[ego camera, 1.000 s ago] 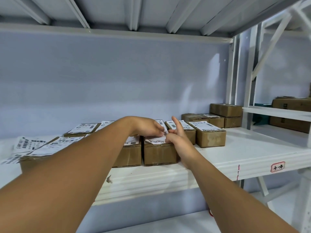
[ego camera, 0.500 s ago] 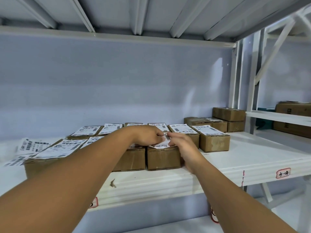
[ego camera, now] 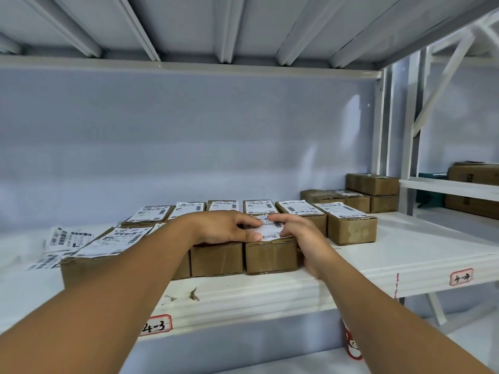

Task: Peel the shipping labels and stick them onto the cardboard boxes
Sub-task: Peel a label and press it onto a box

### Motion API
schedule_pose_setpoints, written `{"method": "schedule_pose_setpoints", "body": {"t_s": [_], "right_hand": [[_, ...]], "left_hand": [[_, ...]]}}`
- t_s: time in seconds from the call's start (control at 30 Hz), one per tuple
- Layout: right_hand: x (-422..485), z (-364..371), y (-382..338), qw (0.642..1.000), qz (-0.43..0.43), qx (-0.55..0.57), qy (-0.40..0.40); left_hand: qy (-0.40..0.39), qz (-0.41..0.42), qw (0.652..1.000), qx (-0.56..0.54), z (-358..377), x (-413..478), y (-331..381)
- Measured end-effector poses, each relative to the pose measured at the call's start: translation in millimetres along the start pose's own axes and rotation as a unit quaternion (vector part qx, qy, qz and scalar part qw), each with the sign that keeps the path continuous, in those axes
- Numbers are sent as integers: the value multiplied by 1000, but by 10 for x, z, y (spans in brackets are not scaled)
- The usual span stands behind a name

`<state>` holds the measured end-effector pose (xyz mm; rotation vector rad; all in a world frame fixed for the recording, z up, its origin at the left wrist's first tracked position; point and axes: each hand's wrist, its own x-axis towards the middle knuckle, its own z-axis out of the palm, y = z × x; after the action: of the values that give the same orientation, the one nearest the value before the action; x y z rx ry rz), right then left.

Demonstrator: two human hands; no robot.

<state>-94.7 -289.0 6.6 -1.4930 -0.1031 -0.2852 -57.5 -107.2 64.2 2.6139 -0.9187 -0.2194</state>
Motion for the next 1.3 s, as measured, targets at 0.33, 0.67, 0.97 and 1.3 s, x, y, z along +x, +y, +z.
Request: {"method": "schedule_pose_setpoints", "body": {"t_s": [0.33,0.67,0.97,1.3], "right_hand": [[-14,4,4,1000,-25,-9,13],[-54,6,-38,999,10,5,36],[19,28,-41,997,48,-56,18],[85,-109,-154,986,134,-64,-70]], "left_hand": [[14,-3,1000,-14,33,-31,23],[38,-15,999,-13,77,-79,35],[54,-15,997,-59,107,-55,7],[61,-13,996,-64,112,-15,-42]]}}
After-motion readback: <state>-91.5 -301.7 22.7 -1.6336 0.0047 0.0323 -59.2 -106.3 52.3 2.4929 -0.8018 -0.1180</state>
